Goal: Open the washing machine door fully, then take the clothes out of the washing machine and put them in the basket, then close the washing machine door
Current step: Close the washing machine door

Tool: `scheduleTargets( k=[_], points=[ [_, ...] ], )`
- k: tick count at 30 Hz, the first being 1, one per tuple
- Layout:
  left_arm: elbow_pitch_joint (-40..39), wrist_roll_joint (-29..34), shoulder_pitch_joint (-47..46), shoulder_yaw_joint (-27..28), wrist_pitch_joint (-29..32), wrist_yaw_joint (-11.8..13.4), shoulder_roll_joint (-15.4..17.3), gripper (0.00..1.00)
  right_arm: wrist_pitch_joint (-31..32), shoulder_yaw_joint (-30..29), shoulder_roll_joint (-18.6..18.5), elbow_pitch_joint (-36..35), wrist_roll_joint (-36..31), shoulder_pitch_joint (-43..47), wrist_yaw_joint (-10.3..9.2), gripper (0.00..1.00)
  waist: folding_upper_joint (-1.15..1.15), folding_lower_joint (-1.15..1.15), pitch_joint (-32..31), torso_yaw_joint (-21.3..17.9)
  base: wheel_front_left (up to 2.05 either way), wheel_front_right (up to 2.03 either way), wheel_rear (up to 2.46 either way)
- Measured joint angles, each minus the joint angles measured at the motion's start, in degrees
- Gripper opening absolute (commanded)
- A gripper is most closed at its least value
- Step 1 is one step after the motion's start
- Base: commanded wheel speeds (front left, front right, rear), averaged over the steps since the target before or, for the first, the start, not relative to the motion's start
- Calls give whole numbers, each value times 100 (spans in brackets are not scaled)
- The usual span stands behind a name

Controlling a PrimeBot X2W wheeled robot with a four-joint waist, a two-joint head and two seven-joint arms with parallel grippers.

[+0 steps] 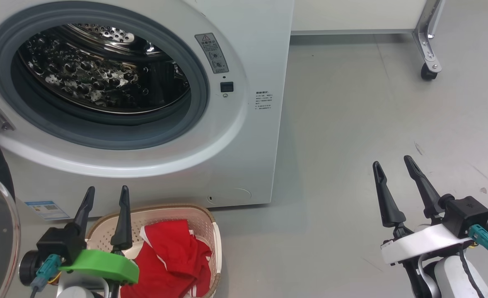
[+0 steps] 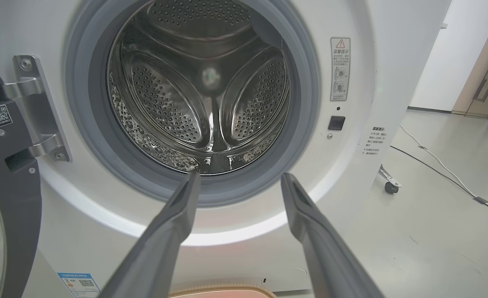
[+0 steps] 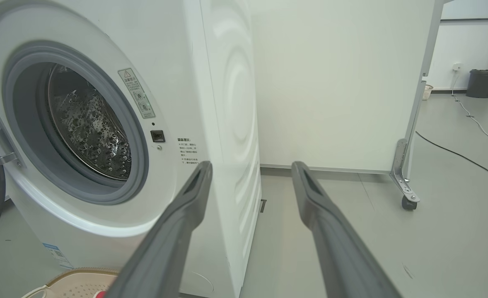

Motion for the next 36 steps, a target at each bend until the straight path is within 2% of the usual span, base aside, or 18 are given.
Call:
scheduleTargets(
  k=[36],
  points=[
    [-330, -82, 208, -203, 0, 269, 3, 100, 0, 8, 30, -38, -9, 1, 0, 100, 0, 0, 67, 0, 0, 0, 0]
  ],
)
